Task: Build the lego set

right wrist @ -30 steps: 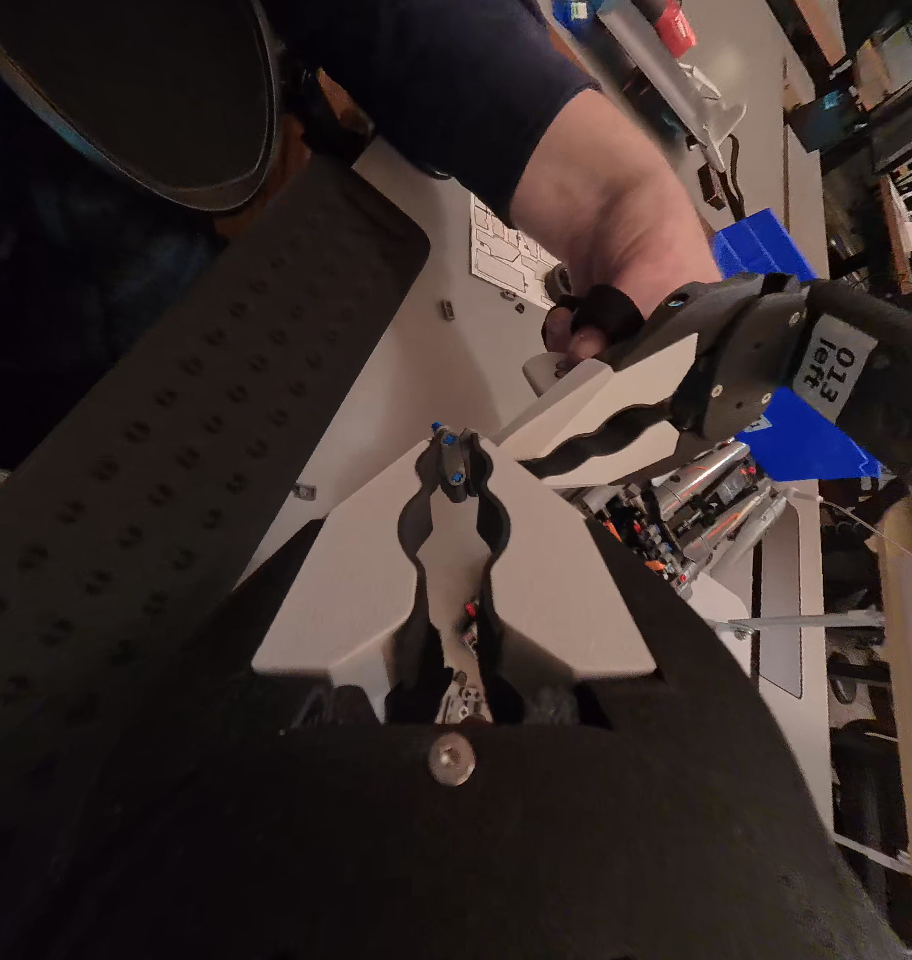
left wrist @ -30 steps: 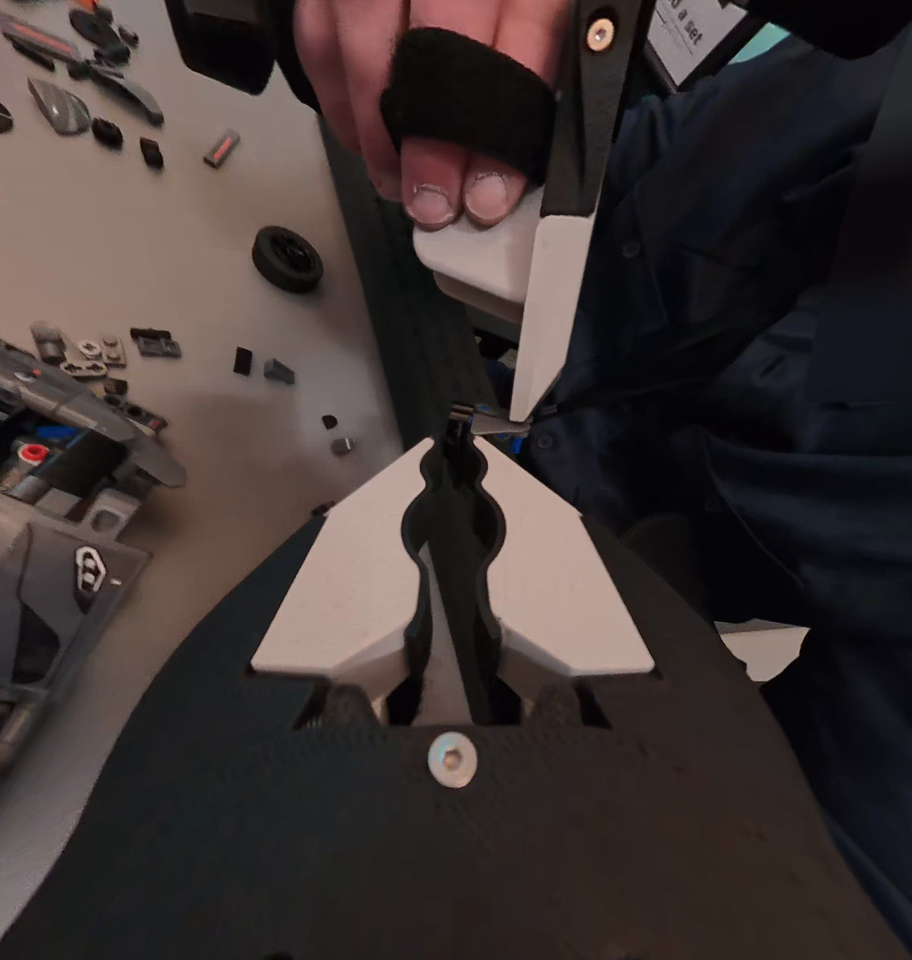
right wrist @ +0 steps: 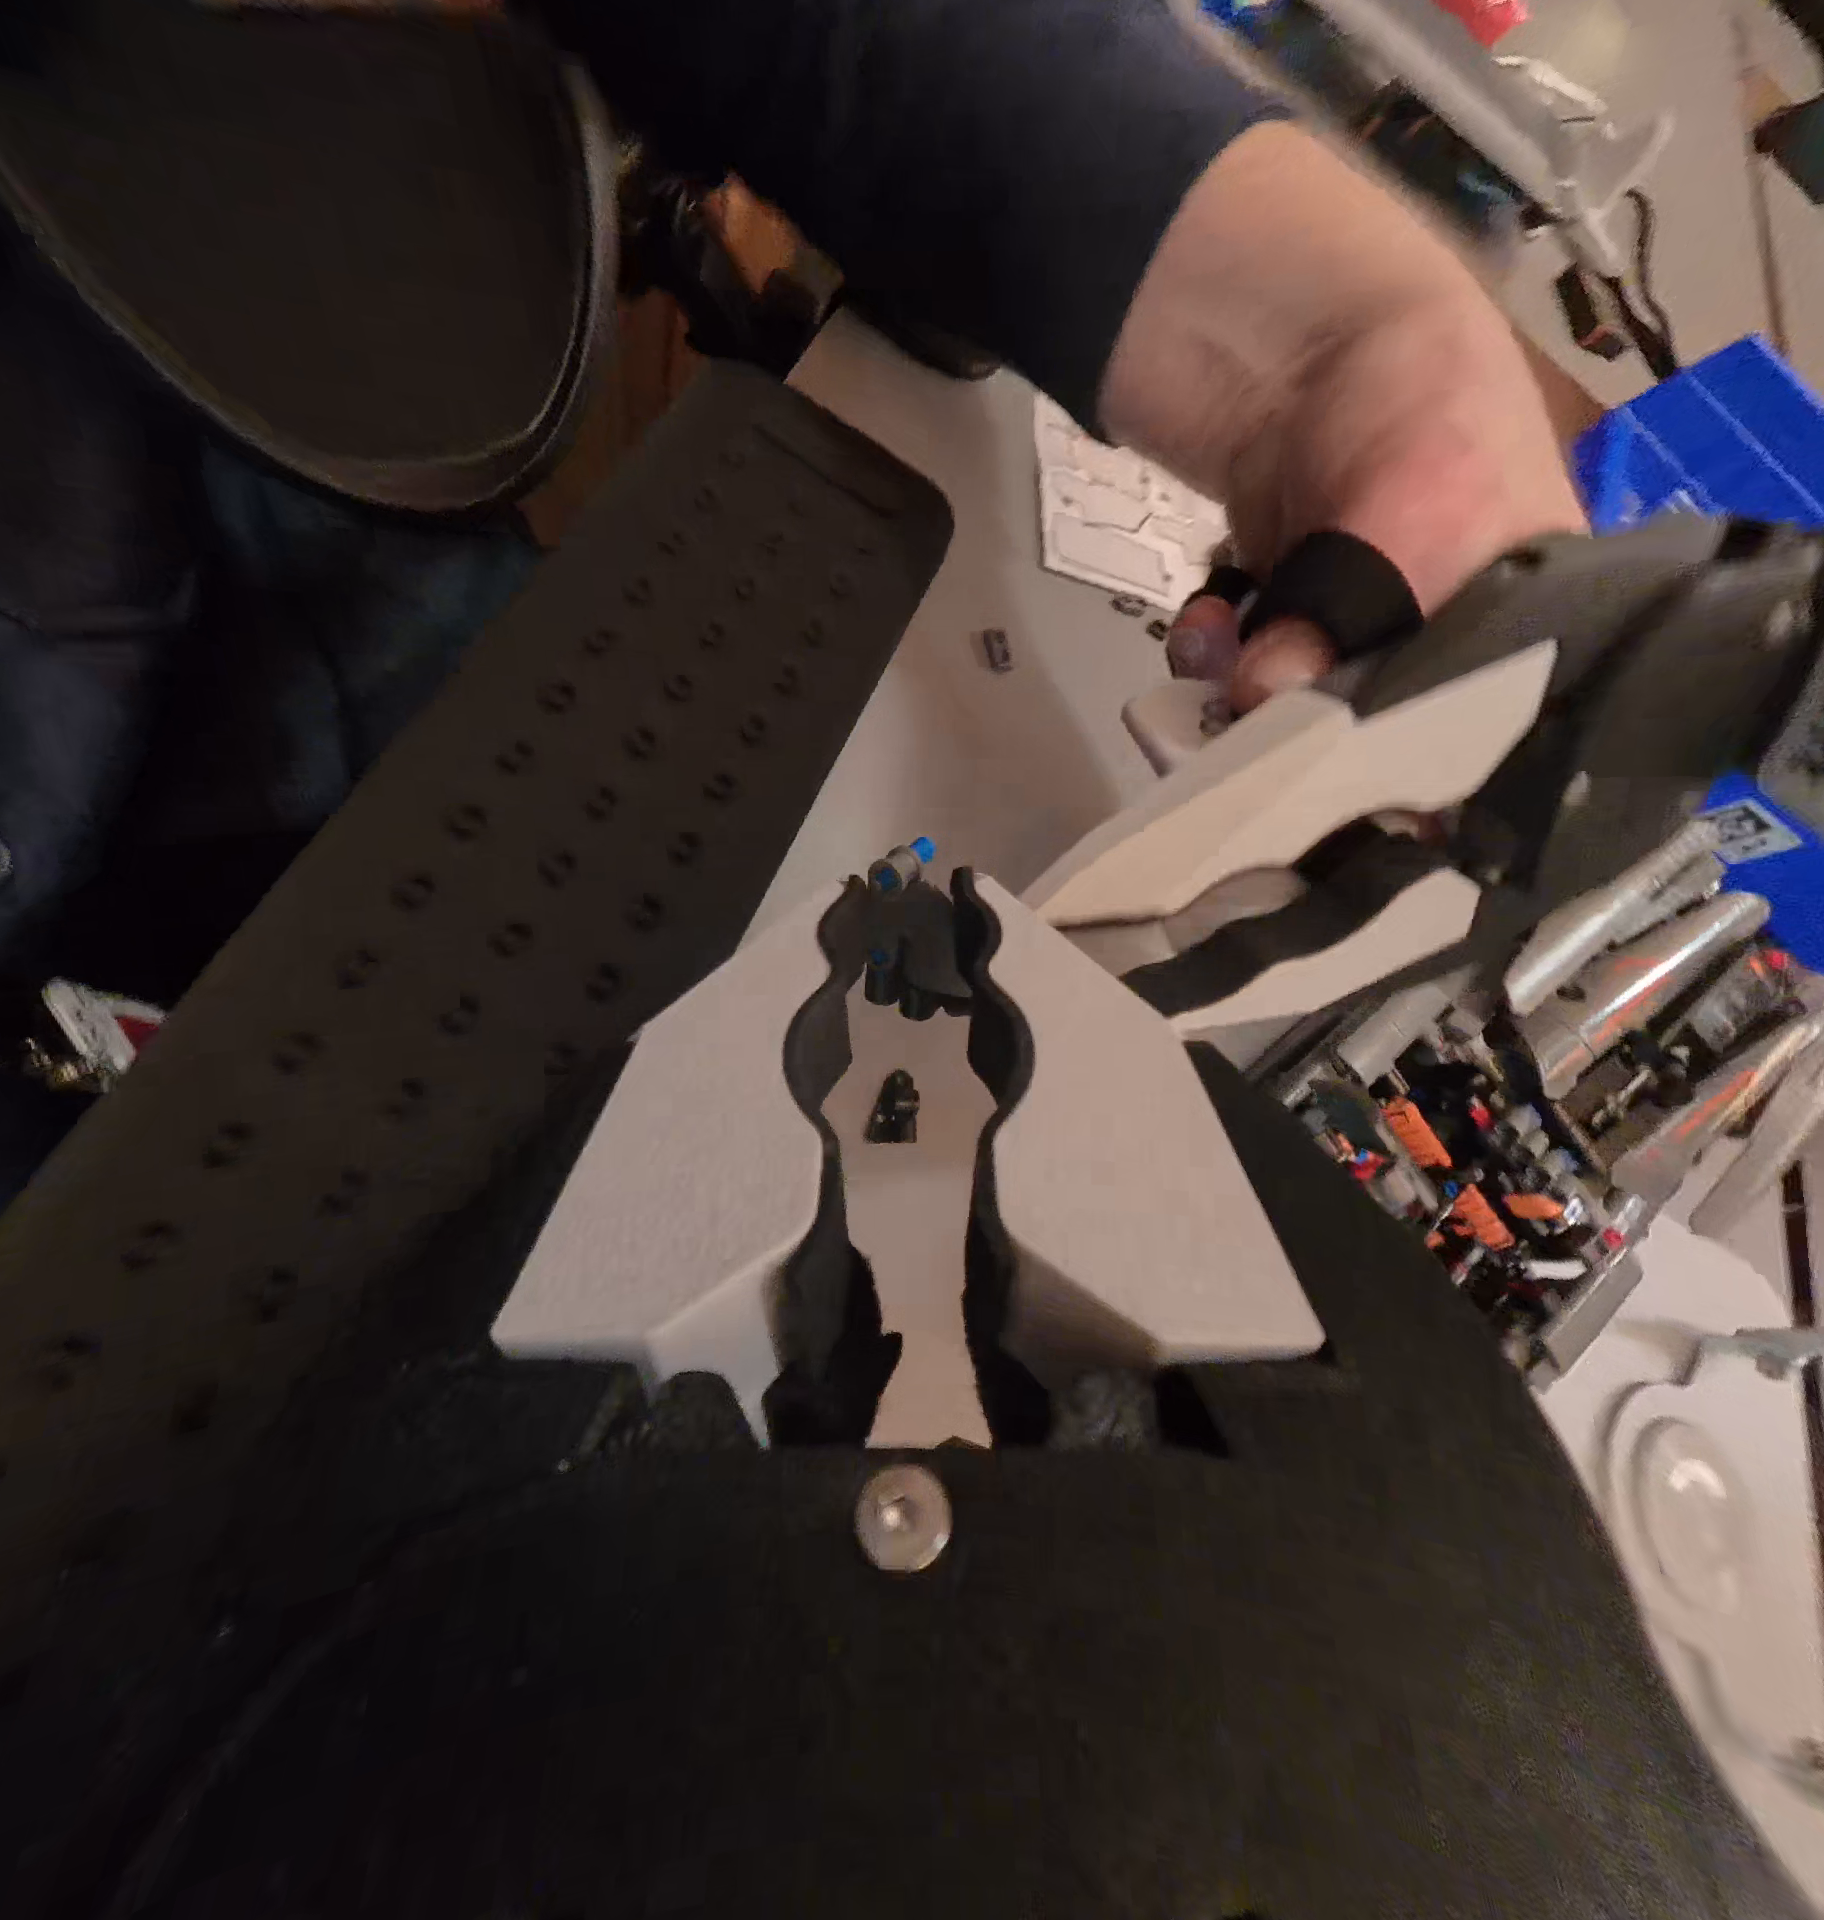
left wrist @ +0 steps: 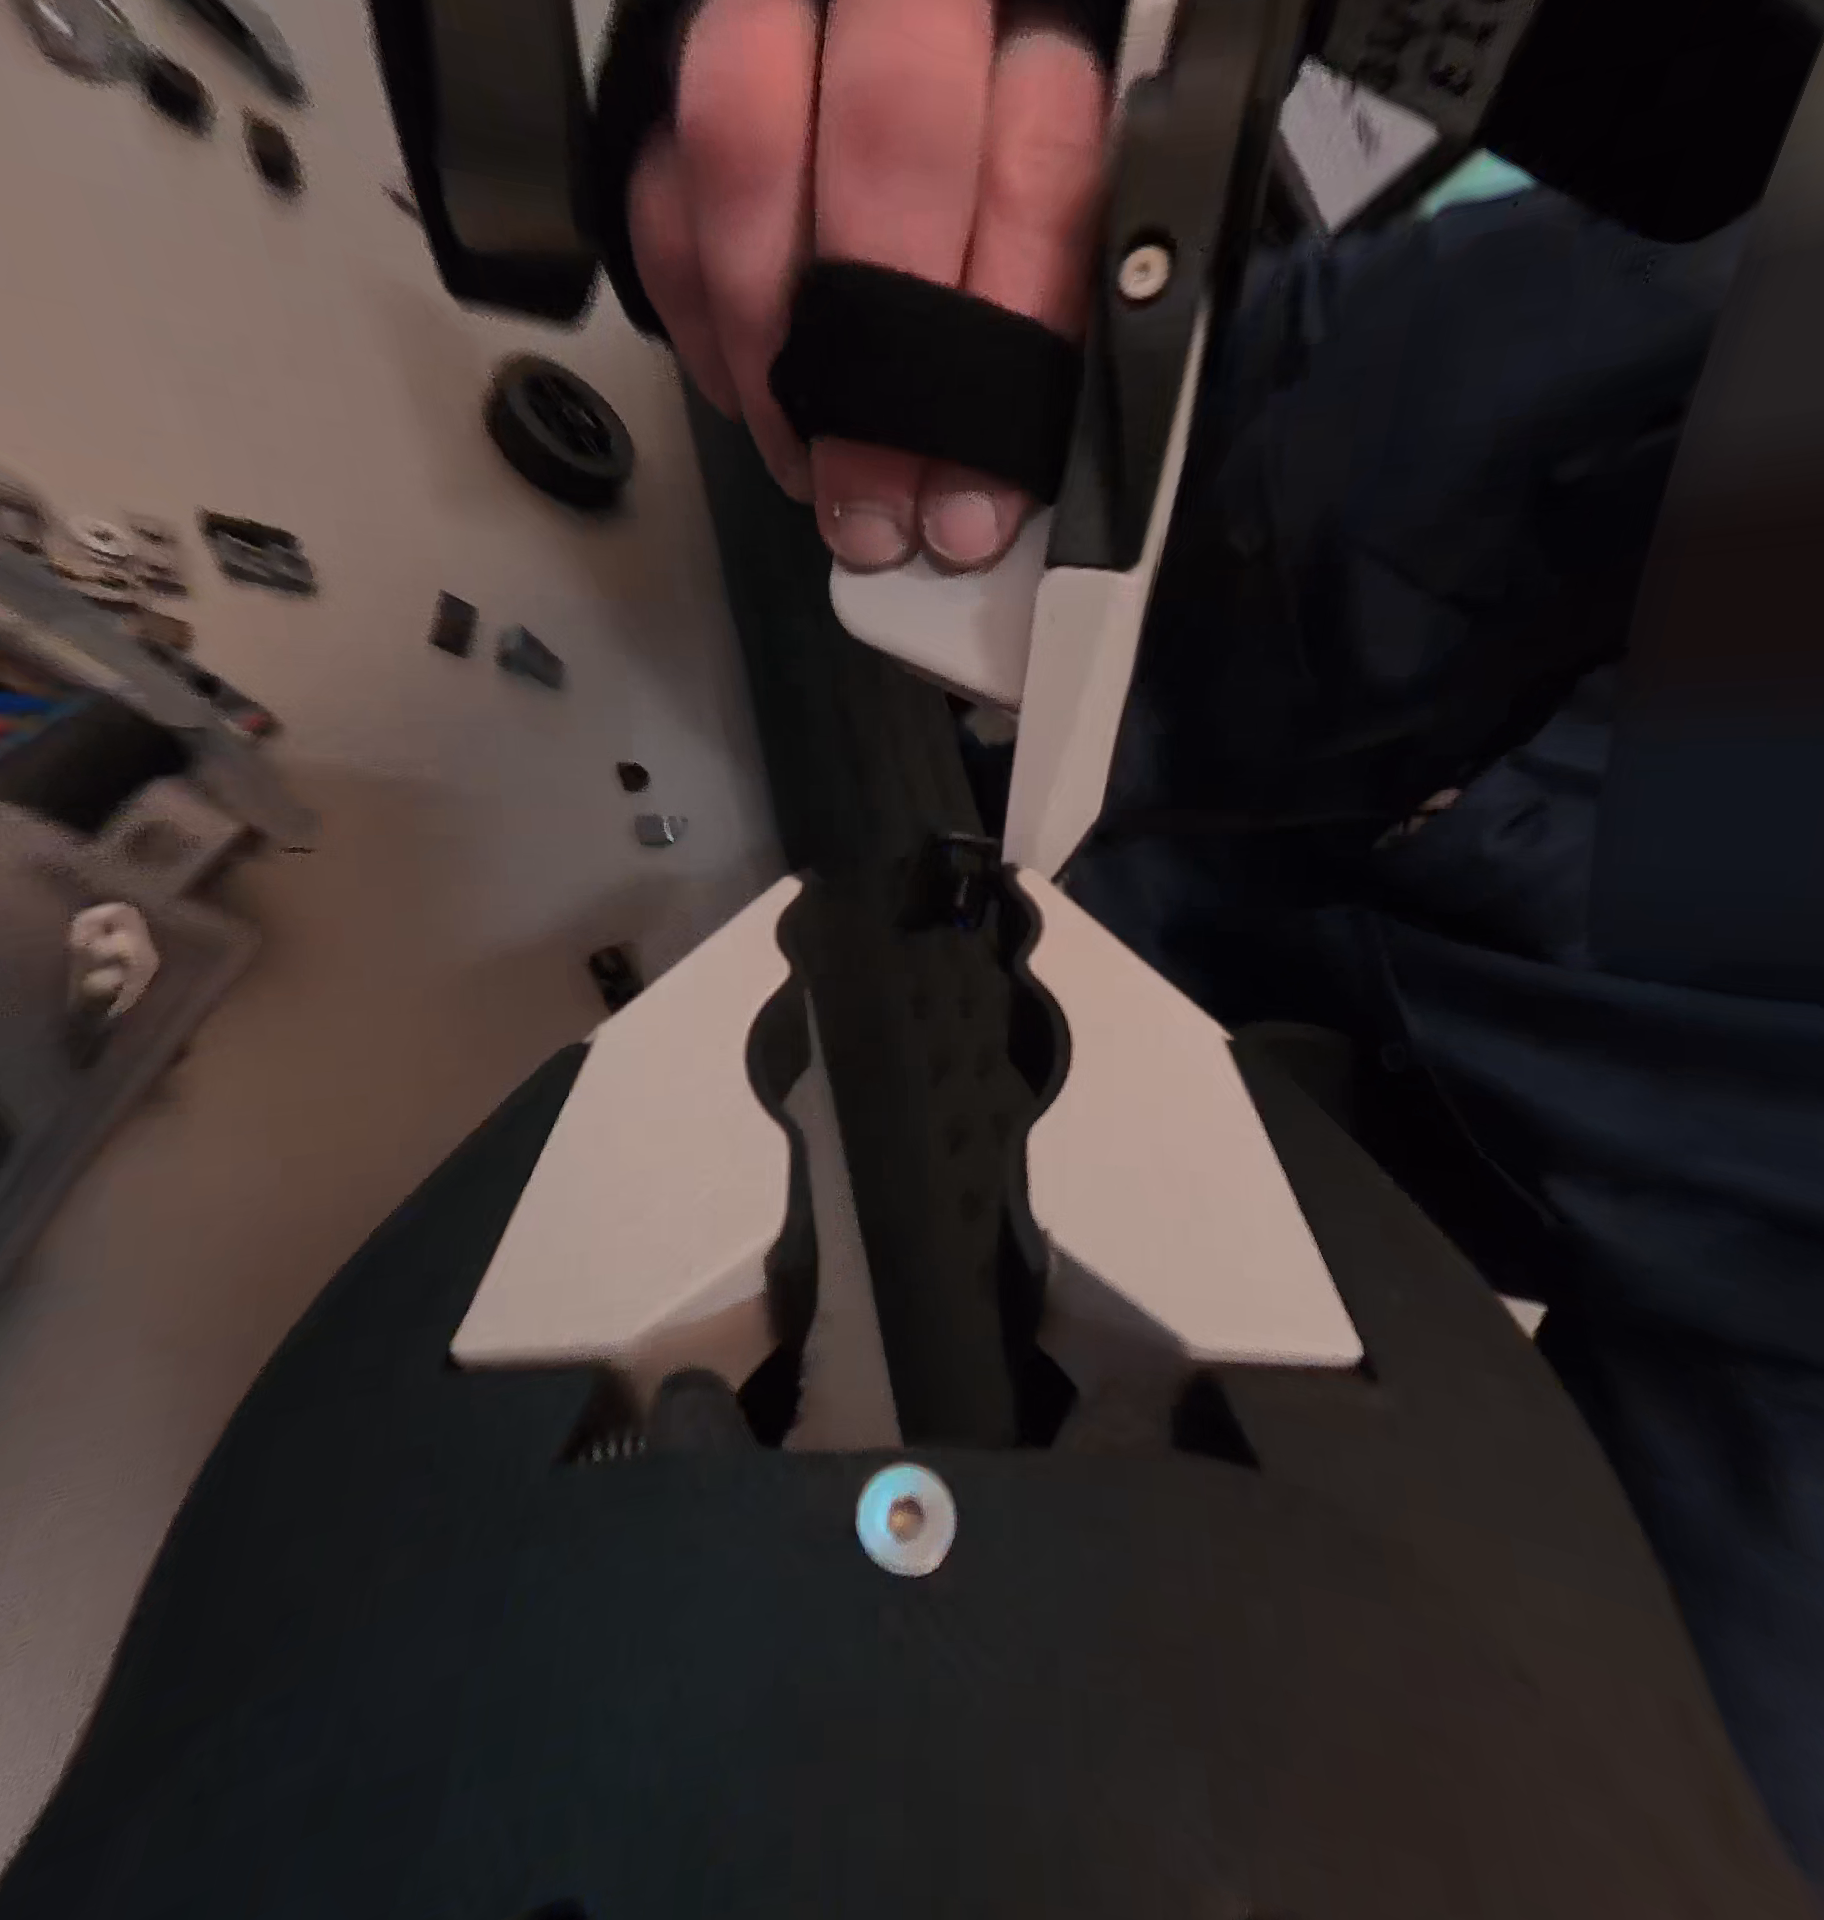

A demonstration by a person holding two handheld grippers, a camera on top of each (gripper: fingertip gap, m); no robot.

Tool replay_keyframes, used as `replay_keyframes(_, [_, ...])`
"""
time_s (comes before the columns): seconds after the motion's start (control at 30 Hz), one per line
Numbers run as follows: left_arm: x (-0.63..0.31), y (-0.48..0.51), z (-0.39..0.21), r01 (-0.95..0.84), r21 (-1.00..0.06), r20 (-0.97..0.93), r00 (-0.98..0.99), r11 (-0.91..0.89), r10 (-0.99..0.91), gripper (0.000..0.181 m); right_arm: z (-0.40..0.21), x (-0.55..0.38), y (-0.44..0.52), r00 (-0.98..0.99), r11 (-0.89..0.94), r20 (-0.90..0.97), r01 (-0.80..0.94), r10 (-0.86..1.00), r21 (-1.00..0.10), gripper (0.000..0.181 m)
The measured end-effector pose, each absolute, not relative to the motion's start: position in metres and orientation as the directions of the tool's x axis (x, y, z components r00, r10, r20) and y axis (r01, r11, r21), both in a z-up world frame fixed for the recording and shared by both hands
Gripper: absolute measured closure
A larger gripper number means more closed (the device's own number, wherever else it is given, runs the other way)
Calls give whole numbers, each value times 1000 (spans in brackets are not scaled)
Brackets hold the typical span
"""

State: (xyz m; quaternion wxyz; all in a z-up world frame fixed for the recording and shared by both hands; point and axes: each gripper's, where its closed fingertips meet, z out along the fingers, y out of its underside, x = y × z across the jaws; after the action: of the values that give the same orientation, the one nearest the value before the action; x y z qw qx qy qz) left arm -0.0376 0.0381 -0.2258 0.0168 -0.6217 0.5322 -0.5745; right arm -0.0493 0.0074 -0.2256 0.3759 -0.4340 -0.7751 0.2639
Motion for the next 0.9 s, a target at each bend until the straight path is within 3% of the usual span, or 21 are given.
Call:
replay_keyframes(0.17, [-57, 79, -205, -511, -755, 541, -130, -412, -831, 156, -213, -39, 43, -126, 293, 265, 445, 956, -846, 167])
replay_keyframes(0.27, [-61, 104, -201, -471, -838, 334, -46, -274, -942, 152, -215, -37, 68, 20, 224, 261, 450, 965, -864, 167])
replay_keyframes(0.47, [-50, 105, -217, -507, -853, 150, -10, -124, -989, 163, -214, -35, 103, 227, 242, 387, 482, 894, -842, 167])
replay_keyframes(0.57, [-38, 100, -227, -514, -841, 192, 5, -167, -981, 151, -213, -36, 110, 271, 282, 466, 515, 843, -809, 167])
replay_keyframes(0.77, [-28, 105, -218, -422, -899, 117, 36, -121, -992, 166, -222, -39, 112, 217, 414, 689, 662, 691, -624, 167])
replay_keyframes(0.9, [-27, 110, -222, -426, -893, 124, 77, -145, -989, 161, -224, -38, 116, 204, 433, 763, 721, 613, -541, 167])
